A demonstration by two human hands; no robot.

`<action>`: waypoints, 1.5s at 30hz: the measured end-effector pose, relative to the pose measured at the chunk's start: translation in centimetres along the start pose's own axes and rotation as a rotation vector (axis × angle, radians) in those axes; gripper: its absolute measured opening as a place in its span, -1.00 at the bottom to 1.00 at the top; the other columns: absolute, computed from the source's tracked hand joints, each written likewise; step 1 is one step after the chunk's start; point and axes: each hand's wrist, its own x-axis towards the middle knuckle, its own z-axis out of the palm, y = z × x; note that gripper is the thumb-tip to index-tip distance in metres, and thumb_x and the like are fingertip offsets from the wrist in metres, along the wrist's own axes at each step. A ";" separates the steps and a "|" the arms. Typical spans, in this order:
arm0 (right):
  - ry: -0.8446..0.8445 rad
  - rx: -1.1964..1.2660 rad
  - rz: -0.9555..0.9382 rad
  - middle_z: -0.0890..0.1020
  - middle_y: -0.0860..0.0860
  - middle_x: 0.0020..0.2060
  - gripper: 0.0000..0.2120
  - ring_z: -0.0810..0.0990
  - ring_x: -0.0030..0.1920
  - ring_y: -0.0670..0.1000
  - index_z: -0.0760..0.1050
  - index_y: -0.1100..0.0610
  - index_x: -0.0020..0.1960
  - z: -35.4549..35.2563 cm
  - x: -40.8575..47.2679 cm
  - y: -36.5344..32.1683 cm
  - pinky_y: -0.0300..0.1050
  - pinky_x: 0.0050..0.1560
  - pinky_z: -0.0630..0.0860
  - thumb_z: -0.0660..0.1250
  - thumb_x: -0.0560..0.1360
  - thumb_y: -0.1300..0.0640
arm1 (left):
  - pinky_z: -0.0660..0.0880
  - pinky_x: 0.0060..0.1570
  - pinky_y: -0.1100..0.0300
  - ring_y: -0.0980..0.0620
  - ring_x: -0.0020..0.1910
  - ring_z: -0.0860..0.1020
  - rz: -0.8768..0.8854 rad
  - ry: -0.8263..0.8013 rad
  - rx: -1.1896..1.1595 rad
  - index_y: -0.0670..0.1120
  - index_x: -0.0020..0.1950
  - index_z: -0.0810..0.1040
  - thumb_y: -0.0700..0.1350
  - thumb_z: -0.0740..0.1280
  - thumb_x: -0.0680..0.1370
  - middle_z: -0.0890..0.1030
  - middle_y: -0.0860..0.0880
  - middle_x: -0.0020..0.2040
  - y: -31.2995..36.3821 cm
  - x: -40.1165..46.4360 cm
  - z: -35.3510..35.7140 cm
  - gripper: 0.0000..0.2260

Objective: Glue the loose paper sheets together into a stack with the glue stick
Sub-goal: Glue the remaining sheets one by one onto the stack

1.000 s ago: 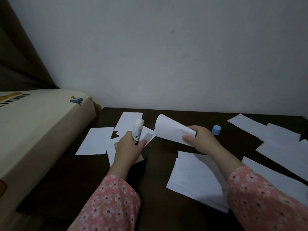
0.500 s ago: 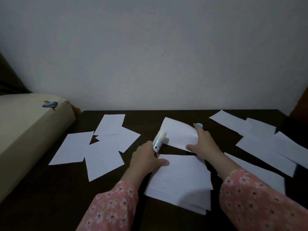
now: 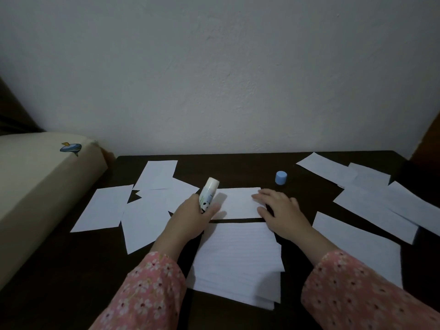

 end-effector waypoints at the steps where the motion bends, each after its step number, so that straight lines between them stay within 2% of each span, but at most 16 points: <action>1: 0.026 0.027 0.012 0.32 -0.16 0.42 -0.63 0.22 0.42 -0.09 0.33 -0.15 0.42 0.0 -0.1 0.5 0.03 0.39 0.13 0.15 0.62 -0.01 | 0.34 -0.30 0.22 0.13 -0.17 0.48 0.005 0.024 -0.032 -0.02 0.07 0.40 0.20 0.22 0.56 0.53 0.03 -0.08 0.4 0.0 0.1 -0.69; 5: 0.079 0.123 0.037 0.43 -0.19 0.32 -0.68 0.25 0.38 -0.14 0.45 -0.12 0.32 0.3 -0.4 1.4 -0.13 0.29 0.10 0.23 0.58 0.04 | 0.44 -0.22 0.19 0.15 -0.11 0.47 0.012 0.011 -0.176 0.02 0.14 0.35 0.14 0.17 0.60 0.52 0.02 0.01 1.3 0.6 0.4 -0.76; 9: 0.064 0.068 0.028 0.40 -0.25 0.34 -0.69 0.23 0.39 -0.14 0.46 -0.15 0.31 0.4 -0.2 1.2 -0.04 0.37 0.11 0.23 0.57 -0.02 | 0.37 -0.29 0.36 0.20 -0.08 0.49 0.106 0.069 -0.262 0.06 0.26 0.44 0.10 0.35 0.52 0.53 0.09 0.09 2.1 1.3 0.4 -0.66; 13: 0.052 0.111 0.035 0.40 -0.28 0.33 -0.71 0.21 0.39 -0.14 0.47 -0.19 0.29 0.4 0.0 1.3 -0.01 0.39 0.11 0.20 0.59 -0.03 | 0.43 -0.34 0.39 0.13 -0.13 0.55 0.104 0.174 -0.528 0.01 0.04 0.54 0.04 0.52 0.37 0.59 0.05 -0.05 3.0 1.9 0.9 -0.68; 15: 0.045 0.103 0.022 0.39 -0.28 0.33 -0.70 0.20 0.39 -0.13 0.47 -0.19 0.29 0.5 0.0 1.3 -0.01 0.39 0.10 0.22 0.57 -0.05 | 0.45 -0.30 0.32 0.06 -0.14 0.56 0.106 0.143 -0.581 0.06 0.02 0.54 0.05 0.50 0.39 0.61 0.00 -0.06 3.3 2.1 1.5 -0.73; 17: 0.039 0.092 0.006 0.37 -0.28 0.34 -0.69 0.17 0.42 -0.12 0.47 -0.19 0.29 0.5 -0.1 1.4 0.01 0.40 0.06 0.25 0.55 -0.08 | 0.49 -0.26 0.28 0.04 -0.16 0.57 0.113 0.120 -0.623 0.12 0.08 0.50 0.03 0.44 0.45 0.59 0.03 -0.02 3.6 2.2 2.1 -0.76; 19: 0.012 0.089 -0.002 0.32 -0.27 0.39 -0.70 0.07 0.49 -0.08 0.47 -0.19 0.28 0.4 -0.2 1.3 0.14 0.46 -0.08 0.27 0.54 -0.07 | 0.53 -0.23 0.27 0.08 -0.17 0.59 0.143 0.092 -0.590 0.10 0.20 0.44 0.02 0.36 0.52 0.58 0.05 0.01 3.9 2.4 2.6 -0.73; 21: -0.036 0.117 0.007 0.26 -0.27 0.44 -0.71 -0.04 0.53 -0.06 0.48 -0.20 0.26 0.2 -0.1 1.2 0.28 0.44 -0.26 0.28 0.55 -0.04 | 0.52 -0.23 0.29 0.10 -0.17 0.59 0.196 0.055 -0.506 0.07 0.23 0.38 0.04 0.27 0.57 0.57 0.04 0.00 4.4 2.7 2.9 -0.74; 22: -0.054 0.135 0.013 0.25 -0.27 0.45 -0.71 -0.05 0.53 -0.06 0.47 -0.21 0.26 0.1 0.0 1.2 0.30 0.43 -0.29 0.28 0.55 -0.02 | 0.49 -0.25 0.31 0.11 -0.17 0.58 0.209 0.036 -0.472 0.06 0.23 0.36 0.05 0.25 0.58 0.57 0.04 0.00 4.6 2.8 3.1 -0.75; 25: -0.065 0.151 0.015 0.24 -0.27 0.45 -0.70 -0.03 0.53 -0.08 0.45 -0.24 0.25 0.3 0.0 1.2 0.32 0.45 -0.25 0.27 0.55 0.00 | 0.46 -0.30 0.35 0.12 -0.16 0.56 0.231 -0.029 -0.405 0.04 0.23 0.31 0.06 0.22 0.59 0.54 0.06 -0.01 5.1 3.1 3.6 -0.74; 28: -0.069 0.128 0.010 0.22 -0.26 0.46 -0.68 -0.03 0.53 -0.07 0.41 -0.24 0.28 0.4 0.1 1.2 0.33 0.46 -0.22 0.26 0.55 -0.01 | 0.45 -0.25 0.33 0.12 -0.16 0.55 0.264 -0.077 -0.375 0.06 0.21 0.30 0.05 0.24 0.59 0.53 0.08 -0.02 5.3 3.3 3.7 -0.76; 32: -0.126 0.089 -0.004 0.13 -0.29 0.50 -0.58 -0.09 0.54 -0.03 0.28 -0.25 0.42 0.3 0.0 1.1 0.35 0.45 -0.25 0.21 0.58 -0.01 | 0.46 -0.15 0.25 0.14 -0.13 0.53 0.321 -0.098 -0.362 0.12 0.20 0.31 0.06 0.26 0.58 0.54 0.13 -0.02 5.3 3.3 3.9 -0.77; 35: -0.161 0.082 -0.005 0.10 -0.28 0.52 -0.54 -0.12 0.55 -0.02 0.21 -0.24 0.47 0.1 0.0 1.0 0.35 0.44 -0.28 0.17 0.60 0.01 | 0.45 -0.15 0.26 0.16 -0.14 0.53 0.337 -0.117 -0.334 0.15 0.23 0.31 0.08 0.26 0.57 0.54 0.15 -0.02 5.3 3.3 4.2 -0.74; 40: -0.135 0.037 -0.029 0.11 -0.24 0.52 -0.55 -0.10 0.55 0.01 0.23 -0.18 0.48 -0.1 -0.2 0.7 0.35 0.45 -0.24 0.15 0.61 -0.01 | 0.43 -0.14 0.26 0.17 -0.14 0.51 0.337 -0.137 -0.287 0.11 0.34 0.29 0.10 0.26 0.57 0.52 0.13 0.02 5.5 3.2 4.4 -0.64; 45: -0.140 0.043 -0.035 0.12 -0.21 0.53 -0.57 -0.09 0.55 -0.03 0.24 -0.16 0.48 -0.3 -0.5 0.5 0.34 0.46 -0.22 0.14 0.62 0.00 | 0.43 -0.12 0.28 0.18 -0.08 0.52 0.352 -0.151 -0.259 0.12 0.33 0.29 0.09 0.26 0.57 0.51 0.15 0.03 5.8 2.9 4.4 -0.65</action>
